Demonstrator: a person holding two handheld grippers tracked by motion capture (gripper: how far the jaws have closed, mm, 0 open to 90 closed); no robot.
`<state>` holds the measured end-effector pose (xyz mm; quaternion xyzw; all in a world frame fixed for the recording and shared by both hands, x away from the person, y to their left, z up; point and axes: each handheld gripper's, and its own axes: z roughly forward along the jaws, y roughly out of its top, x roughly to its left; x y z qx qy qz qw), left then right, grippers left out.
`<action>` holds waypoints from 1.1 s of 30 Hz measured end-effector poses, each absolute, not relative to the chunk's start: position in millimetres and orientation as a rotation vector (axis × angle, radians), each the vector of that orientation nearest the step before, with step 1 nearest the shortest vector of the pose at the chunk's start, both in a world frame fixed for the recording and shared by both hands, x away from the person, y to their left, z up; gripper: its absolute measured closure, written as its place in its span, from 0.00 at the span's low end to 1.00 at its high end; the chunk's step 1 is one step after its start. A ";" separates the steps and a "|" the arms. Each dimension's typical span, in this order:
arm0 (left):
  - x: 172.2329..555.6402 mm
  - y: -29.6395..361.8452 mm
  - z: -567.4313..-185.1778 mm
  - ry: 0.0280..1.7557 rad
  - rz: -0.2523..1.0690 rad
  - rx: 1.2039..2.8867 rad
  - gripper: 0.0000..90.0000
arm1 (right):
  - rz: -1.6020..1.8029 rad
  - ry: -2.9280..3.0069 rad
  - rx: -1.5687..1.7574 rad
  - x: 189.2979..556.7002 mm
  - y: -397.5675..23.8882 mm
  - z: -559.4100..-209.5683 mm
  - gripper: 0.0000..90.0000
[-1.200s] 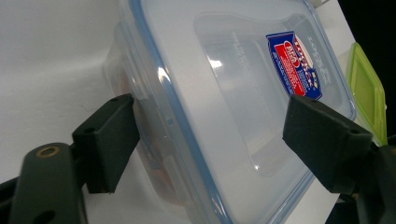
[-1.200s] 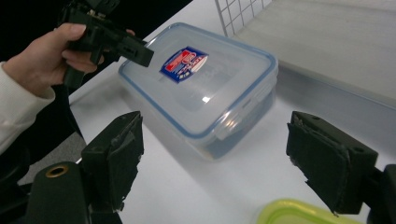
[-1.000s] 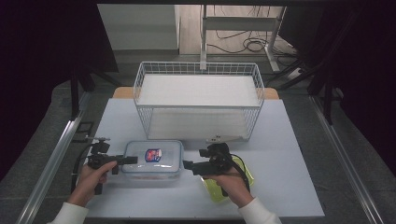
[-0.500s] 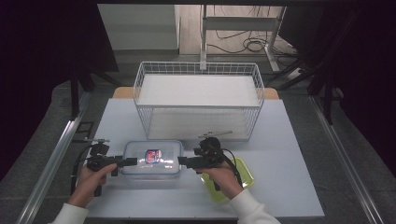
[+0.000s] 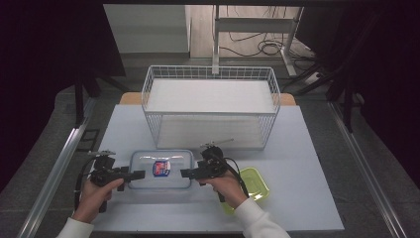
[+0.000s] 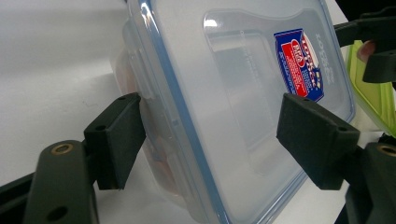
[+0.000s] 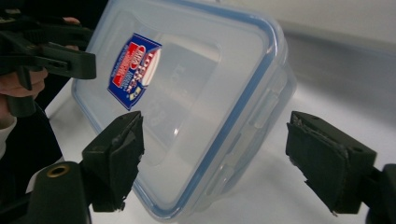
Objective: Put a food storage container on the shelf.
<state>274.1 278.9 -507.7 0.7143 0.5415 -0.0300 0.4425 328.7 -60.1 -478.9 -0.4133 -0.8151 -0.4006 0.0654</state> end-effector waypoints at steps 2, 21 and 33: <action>272.7 278.3 -506.9 1.340 -0.066 1.777 0.27 | -1.193 -2.458 -1.248 330.0 -58.5 -480.7 0.20; 265.3 275.8 -504.9 1.324 -0.026 1.793 0.27 | -1.138 -2.394 -1.248 334.3 -47.6 -494.1 0.21; 262.9 275.5 -504.2 1.321 -0.019 1.790 0.29 | -1.204 -2.372 -1.251 330.1 -60.3 -487.6 0.43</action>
